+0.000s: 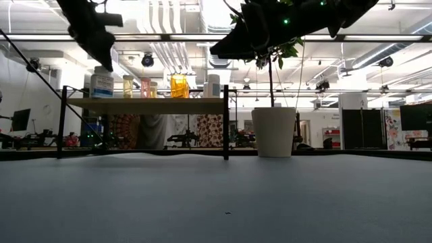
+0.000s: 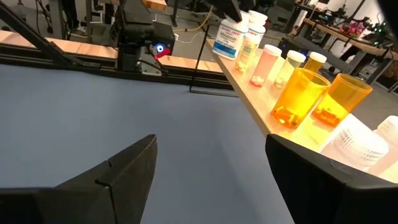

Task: Pick and place medicine bottles onto shelf by color
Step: Put the white pill bottle on the shelf

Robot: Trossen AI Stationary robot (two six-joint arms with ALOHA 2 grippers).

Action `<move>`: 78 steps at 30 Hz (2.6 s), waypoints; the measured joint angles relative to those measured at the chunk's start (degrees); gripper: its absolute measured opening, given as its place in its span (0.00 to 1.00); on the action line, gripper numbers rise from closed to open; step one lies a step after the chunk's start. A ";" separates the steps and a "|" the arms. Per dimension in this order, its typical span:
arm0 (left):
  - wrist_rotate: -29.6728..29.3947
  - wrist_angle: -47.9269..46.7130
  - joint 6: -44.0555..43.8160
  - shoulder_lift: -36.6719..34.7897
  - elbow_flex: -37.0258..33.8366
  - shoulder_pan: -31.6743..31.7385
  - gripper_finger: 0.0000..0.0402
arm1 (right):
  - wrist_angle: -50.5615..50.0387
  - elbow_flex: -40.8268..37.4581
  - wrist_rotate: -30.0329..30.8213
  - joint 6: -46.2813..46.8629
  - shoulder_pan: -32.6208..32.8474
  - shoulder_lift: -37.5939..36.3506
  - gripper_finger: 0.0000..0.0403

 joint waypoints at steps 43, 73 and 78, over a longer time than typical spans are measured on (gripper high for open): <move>9.56 -18.94 -0.88 16.05 8.28 -1.04 0.03 | -2.57 -0.02 0.22 -0.19 -0.04 0.00 0.68; 10.30 -16.38 7.66 14.78 23.75 11.75 0.00 | -2.96 -0.02 0.22 0.01 -0.02 0.00 0.67; 10.76 -15.95 9.57 16.46 21.82 15.35 0.00 | -4.31 -0.02 0.22 0.04 -0.02 0.00 0.67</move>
